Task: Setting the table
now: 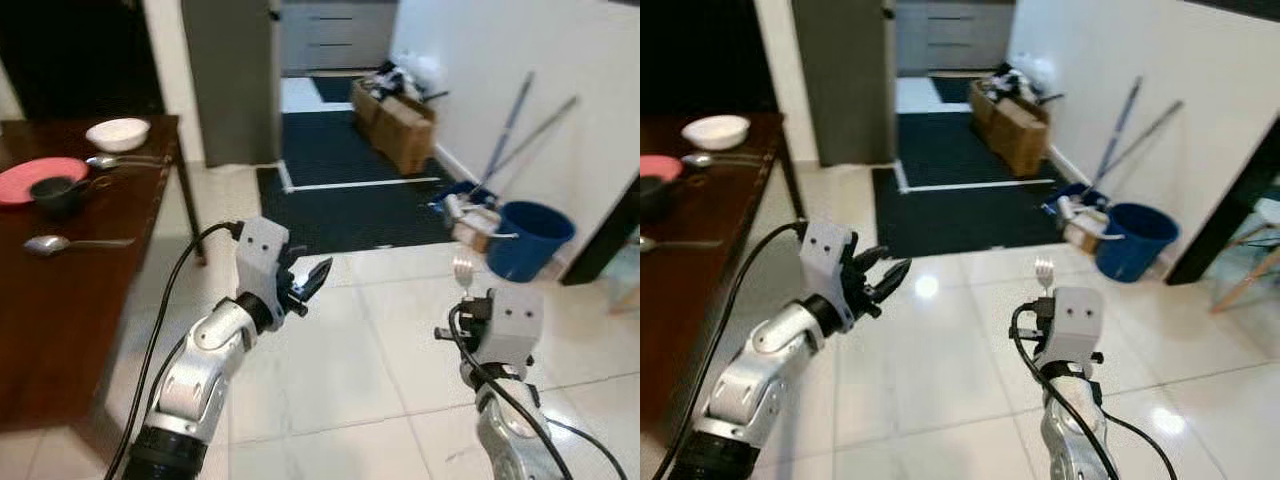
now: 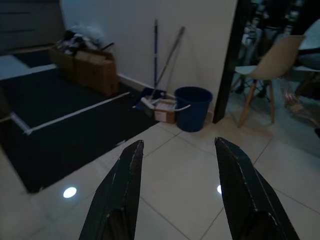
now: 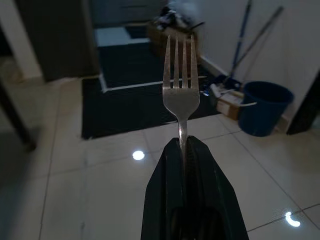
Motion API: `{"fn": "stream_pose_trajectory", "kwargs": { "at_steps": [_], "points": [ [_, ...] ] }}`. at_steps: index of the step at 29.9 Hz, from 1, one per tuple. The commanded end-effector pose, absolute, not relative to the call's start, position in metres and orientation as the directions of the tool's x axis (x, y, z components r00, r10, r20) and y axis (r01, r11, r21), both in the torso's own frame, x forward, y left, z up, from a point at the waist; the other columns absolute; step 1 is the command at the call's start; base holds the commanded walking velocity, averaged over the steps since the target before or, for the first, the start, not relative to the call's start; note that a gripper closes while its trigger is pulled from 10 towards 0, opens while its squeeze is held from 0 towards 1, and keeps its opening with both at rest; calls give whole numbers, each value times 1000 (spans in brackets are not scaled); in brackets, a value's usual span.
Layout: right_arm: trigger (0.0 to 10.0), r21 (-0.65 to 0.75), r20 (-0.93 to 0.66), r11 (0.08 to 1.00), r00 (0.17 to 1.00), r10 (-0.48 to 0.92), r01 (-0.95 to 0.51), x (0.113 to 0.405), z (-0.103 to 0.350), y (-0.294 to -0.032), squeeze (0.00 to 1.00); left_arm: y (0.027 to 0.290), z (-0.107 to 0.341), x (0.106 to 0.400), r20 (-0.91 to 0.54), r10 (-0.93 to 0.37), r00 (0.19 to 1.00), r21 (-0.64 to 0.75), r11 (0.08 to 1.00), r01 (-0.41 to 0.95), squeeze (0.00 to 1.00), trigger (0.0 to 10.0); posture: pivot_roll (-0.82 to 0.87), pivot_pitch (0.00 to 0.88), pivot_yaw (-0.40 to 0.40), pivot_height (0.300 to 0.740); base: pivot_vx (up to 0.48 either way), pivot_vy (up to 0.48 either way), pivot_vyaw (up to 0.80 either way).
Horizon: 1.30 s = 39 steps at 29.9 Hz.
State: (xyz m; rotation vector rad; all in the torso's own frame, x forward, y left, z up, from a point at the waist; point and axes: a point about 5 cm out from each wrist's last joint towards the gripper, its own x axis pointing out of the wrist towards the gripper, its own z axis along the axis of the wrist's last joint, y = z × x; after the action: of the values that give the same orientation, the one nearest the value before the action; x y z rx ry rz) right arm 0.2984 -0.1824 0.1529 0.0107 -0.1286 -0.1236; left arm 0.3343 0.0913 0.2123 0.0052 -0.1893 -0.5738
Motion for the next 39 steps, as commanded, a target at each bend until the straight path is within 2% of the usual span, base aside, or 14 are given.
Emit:
{"fn": "stream_pose_trajectory", "kwargs": {
  "at_steps": [1, 21, 39],
  "points": [
    [10000, 27, 109, 994, 988, -111, 109, 297, 149, -179, 0, 96, 207, 334, 157, -529, 834, 55, 848, 527, 0, 10000, 20, 49, 90, 740, 480, 0, -775],
    [10000, 27, 109, 993, 987, -115, 112, 297, 149, -179, 0, 95, 207, 335, 156, -532, 832, 56, 846, 530, 0, 10000, 19, 49, 93, 740, 480, 0, -747],
    [10000, 28, 128, 999, 991, 30, -34, 301, 155, -158, 0, 112, 193, 330, 114, -482, 869, 64, 876, 477, 0, 10000, 34, 41, 88, 740, 480, 0, 0]
  ]
}}
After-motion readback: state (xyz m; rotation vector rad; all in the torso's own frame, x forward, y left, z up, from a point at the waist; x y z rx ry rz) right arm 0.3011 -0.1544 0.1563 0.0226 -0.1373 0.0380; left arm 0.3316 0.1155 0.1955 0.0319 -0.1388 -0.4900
